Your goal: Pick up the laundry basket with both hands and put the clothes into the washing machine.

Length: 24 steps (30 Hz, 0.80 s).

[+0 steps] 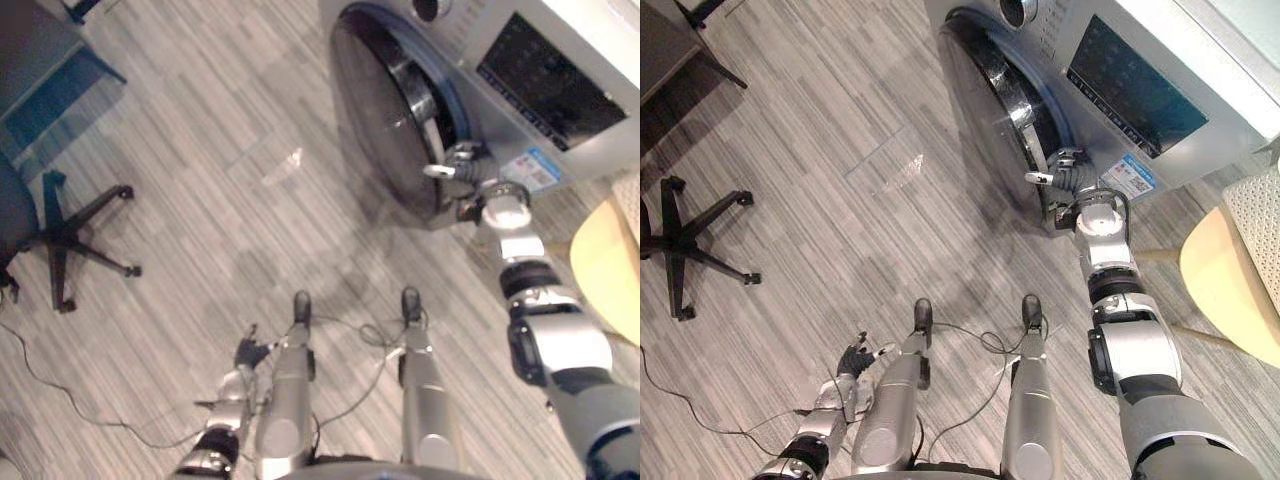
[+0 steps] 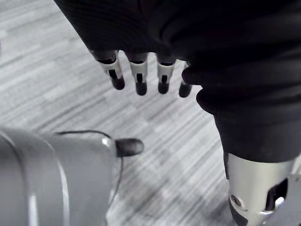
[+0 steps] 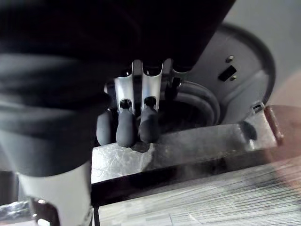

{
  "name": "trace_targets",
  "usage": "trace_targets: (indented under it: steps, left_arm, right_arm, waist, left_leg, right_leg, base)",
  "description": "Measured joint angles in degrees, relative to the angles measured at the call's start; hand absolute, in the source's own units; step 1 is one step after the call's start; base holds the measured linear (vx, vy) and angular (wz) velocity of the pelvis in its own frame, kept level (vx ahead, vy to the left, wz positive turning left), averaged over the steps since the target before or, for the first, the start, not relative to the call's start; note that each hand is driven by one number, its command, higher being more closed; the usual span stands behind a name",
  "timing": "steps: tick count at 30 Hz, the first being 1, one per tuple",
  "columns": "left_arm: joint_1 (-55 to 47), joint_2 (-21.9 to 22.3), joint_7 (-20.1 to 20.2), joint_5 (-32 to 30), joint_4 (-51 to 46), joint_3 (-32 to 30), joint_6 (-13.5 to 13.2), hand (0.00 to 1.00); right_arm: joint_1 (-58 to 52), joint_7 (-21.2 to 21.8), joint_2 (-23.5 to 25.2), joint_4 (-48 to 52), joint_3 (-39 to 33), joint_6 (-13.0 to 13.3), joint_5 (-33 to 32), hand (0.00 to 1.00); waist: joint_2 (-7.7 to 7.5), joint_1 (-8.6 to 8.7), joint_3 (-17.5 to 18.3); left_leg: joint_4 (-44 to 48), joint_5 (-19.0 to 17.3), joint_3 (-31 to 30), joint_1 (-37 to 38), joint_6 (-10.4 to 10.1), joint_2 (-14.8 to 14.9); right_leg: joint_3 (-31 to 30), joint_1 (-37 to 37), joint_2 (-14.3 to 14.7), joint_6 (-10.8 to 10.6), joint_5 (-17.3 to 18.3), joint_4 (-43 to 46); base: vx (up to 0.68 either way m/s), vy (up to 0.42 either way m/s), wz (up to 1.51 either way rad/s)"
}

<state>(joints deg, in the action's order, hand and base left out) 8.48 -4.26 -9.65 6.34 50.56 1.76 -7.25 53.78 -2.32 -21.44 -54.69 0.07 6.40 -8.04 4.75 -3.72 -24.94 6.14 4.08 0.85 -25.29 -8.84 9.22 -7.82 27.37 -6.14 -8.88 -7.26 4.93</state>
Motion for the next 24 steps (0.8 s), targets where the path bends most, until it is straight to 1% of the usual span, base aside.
trace_targets:
  steps: [1,3,5,7,8,9,10,11,12,13,14,15,16,18,19,20,22,23,24]
  left_arm:
    - [0.0,0.3,-0.4,0.2,-0.6,0.4,0.0,0.0]
    - [0.1,1.4,-0.8,0.4,-1.4,0.4,-0.3,0.0]
    - [0.1,2.0,-1.3,0.8,-1.5,0.4,-0.5,0.0]
    - [0.0,2.3,-2.0,0.8,-1.5,0.4,-0.5,0.0]
    - [0.1,2.3,-2.2,0.8,-1.5,0.4,-0.4,0.0]
    - [0.0,2.4,-2.5,0.8,-1.4,0.4,-0.4,0.0]
    - [-0.1,2.4,-2.8,0.8,-1.3,0.4,-0.4,0.0]
    - [-0.1,2.3,-3.0,0.7,-1.0,0.2,-0.3,0.0]
    - [-0.1,2.3,-3.0,0.7,-0.5,-0.1,-0.1,0.0]
    - [-0.1,2.2,-3.1,0.7,-0.5,-0.2,0.0,0.0]
    - [-0.2,2.0,-3.1,0.6,-0.1,-0.3,0.4,0.0]
    - [-0.3,2.0,-3.1,0.1,0.6,-1.0,0.6,0.0]
    - [-0.6,1.9,-3.1,-0.1,1.2,-2.1,0.8,0.0]
    - [-2.0,1.2,-3.1,-0.6,2.4,-3.4,1.4,0.0]
    - [-3.1,0.8,-3.1,-1.1,3.0,-3.9,1.8,0.0]
    - [-3.3,0.5,-3.1,-1.6,3.7,-4.2,2.0,0.0]
    - [-3.4,0.1,-3.0,-2.7,3.7,-4.4,2.1,0.0]
    - [-3.3,-0.1,-3.0,-3.1,3.6,-4.4,2.1,0.0]
    - [-2.8,-0.5,-3.0,-3.8,3.6,-4.3,2.1,0.0]
  right_arm:
    - [-0.1,-0.5,0.5,0.2,0.0,0.1,-0.5,0.0]
    - [-1.8,-2.9,2.9,2.3,0.8,0.5,-1.2,0.0]
    - [-4.4,-4.2,5.0,5.2,3.5,1.3,-1.7,0.0]
    - [-7.3,-4.2,7.4,8.6,9.1,1.6,-2.8,0.0]
    - [-9.0,-4.2,8.9,10.0,13.6,1.3,-2.8,0.0]
    - [-11.1,-3.8,10.3,10.8,19.2,0.4,-2.8,0.0]
    - [-12.2,-3.3,10.9,11.1,22.7,-0.1,-3.1,0.0]
    - [-14.1,-1.5,12.2,11.2,27.9,-0.5,-3.2,0.0]
    - [-16.8,1.3,15.0,11.2,35.2,-0.9,-3.6,0.0]
    - [-17.5,2.3,16.4,11.2,37.2,-1.2,-3.8,0.0]
    - [-18.8,3.9,18.8,11.3,40.0,-1.4,-4.4,0.0]
    - [-19.6,4.9,20.2,11.9,41.5,-1.5,-5.4,0.0]
    - [-20.2,5.9,21.0,13.4,42.5,-1.5,-6.1,0.0]
    - [-22.1,7.0,21.3,16.7,43.1,-1.2,-7.5,0.0]
    - [-23.9,7.5,21.0,18.4,42.7,-1.0,-8.4,0.0]
    - [-24.9,7.6,20.5,19.3,42.1,-0.7,-8.7,0.0]
    - [-29.5,7.6,18.7,20.7,36.4,-0.3,-9.3,0.0]
    - [-30.8,7.6,18.3,21.3,35.1,-0.3,-9.3,0.0]
    - [-34.0,7.7,16.4,23.4,32.4,-0.2,-9.3,0.0]
  waist:
    - [-0.02,-0.01,0.0]
    - [-0.02,-0.06,0.0]
    - [-0.03,-0.09,0.0]
    - [-0.04,-0.31,0.0]
    - [-0.04,-0.38,0.0]
    - [-0.02,-0.61,0.0]
    - [0.02,-0.92,0.1]
    - [-0.1,-1.35,0.3]
    - [-0.11,-2.24,0.7]
    - [-0.11,-2.35,0.8]
    - [-0.43,-2.83,1.0]
    - [-0.76,-3.5,1.2]
    - [-1.09,-3.58,1.4]
    - [-2.51,-3.36,3.3]
    - [-3.52,-3.14,5.0]
    - [-4.15,-2.83,5.6]
    - [-5.57,-1.58,8.0]
    - [-5.98,-1.31,8.4]
    - [-6.63,-0.49,9.3]
  left_leg:
    - [0.0,0.0,0.0,-0.1,0.0,0.1]
    - [-0.1,0.0,0.1,-0.2,0.0,0.7]
    - [-0.3,0.0,-0.6,-0.1,0.0,1.1]
    - [-1.3,0.6,-1.3,0.6,-0.8,1.9]
    - [-2.1,1.0,-2.3,1.3,-0.8,2.0]
    - [-2.6,1.6,-2.8,2.2,-0.9,2.3]
    - [-2.9,2.3,-3.3,2.8,-1.0,2.5]
    - [-3.4,2.5,-3.9,3.5,-1.2,2.6]
    - [-3.9,2.6,-4.9,3.9,-1.1,2.5]
    - [-4.0,2.6,-5.4,4.1,-1.1,2.4]
    - [-4.2,2.7,-6.0,4.4,-1.0,2.0]
    - [-4.3,2.7,-6.2,4.9,-1.0,1.7]
    - [-4.5,2.7,-6.5,5.4,-1.0,1.2]
    - [-5.4,2.7,-6.8,6.4,-0.9,0.2]
    - [-5.8,2.7,-6.6,7.1,-0.9,-0.3]
    - [-5.9,2.7,-6.6,7.9,-0.9,-0.7]
    - [-6.3,2.7,-6.5,9.0,-0.9,-1.3]
    - [-6.4,2.7,-6.2,9.3,-0.9,-1.3]
    - [-6.5,2.6,-5.6,9.4,-0.8,-1.3]
  right_leg:
    - [0.1,0.1,0.0,0.0,0.0,0.0]
    - [1.0,0.2,0.0,0.0,0.0,0.0]
    - [2.1,0.0,0.3,0.0,0.0,0.1]
    - [3.3,-0.5,0.9,0.3,-0.1,0.1]
    - [4.1,-1.1,1.1,0.4,0.0,0.1]
    - [5.0,-2.2,1.3,1.1,0.2,0.1]
    - [5.4,-2.8,1.5,1.4,0.4,0.1]
    - [6.1,-3.7,1.5,1.7,0.7,0.1]
    - [7.4,-4.9,1.4,1.9,1.5,0.1]
    - [8.0,-5.4,1.4,1.8,1.8,0.1]
    - [8.6,-6.1,1.2,1.7,2.4,0.1]
    - [9.0,-6.7,0.8,1.7,2.6,0.1]
    - [9.2,-7.5,0.3,1.4,2.9,0.1]
    - [9.4,-8.3,-0.7,0.9,3.6,-0.1]
    - [9.4,-9.0,-1.3,0.8,3.7,-0.4]
    - [9.4,-9.9,-1.7,0.8,3.7,-0.7]
    - [9.5,-11.7,-2.2,0.5,3.5,-2.3]
    - [9.3,-11.8,-2.3,0.4,3.4,-2.4]
    - [8.9,-11.8,-2.3,0.3,3.3,-2.8]
  base:
    - [-0.05,-0.024,0.02]
    - [-0.03,-0.02,-0.01]
    - [0.0,-0.023,0.03]
    - [0.02,-0.047,0.08]
    - [0.06,-0.042,0.2]
    - [0.07,-0.039,0.22]
    - [0.09,-0.033,0.25]
    - [0.12,-0.036,0.35]
    - [0.12,-0.035,0.44]
    - [0.12,-0.027,0.5]
    - [0.08,-0.006,0.35]
    - [0.11,0.018,0.34]
    - [0.1,0.047,0.31]
    - [0.1,0.052,0.21]
    - [0.1,0.046,0.07]
    - [0.1,0.054,0.12]
    - [0.04,0.04,0.08]
    - [-0.02,0.022,-0.09]
    - [-0.05,0.011,-0.2]
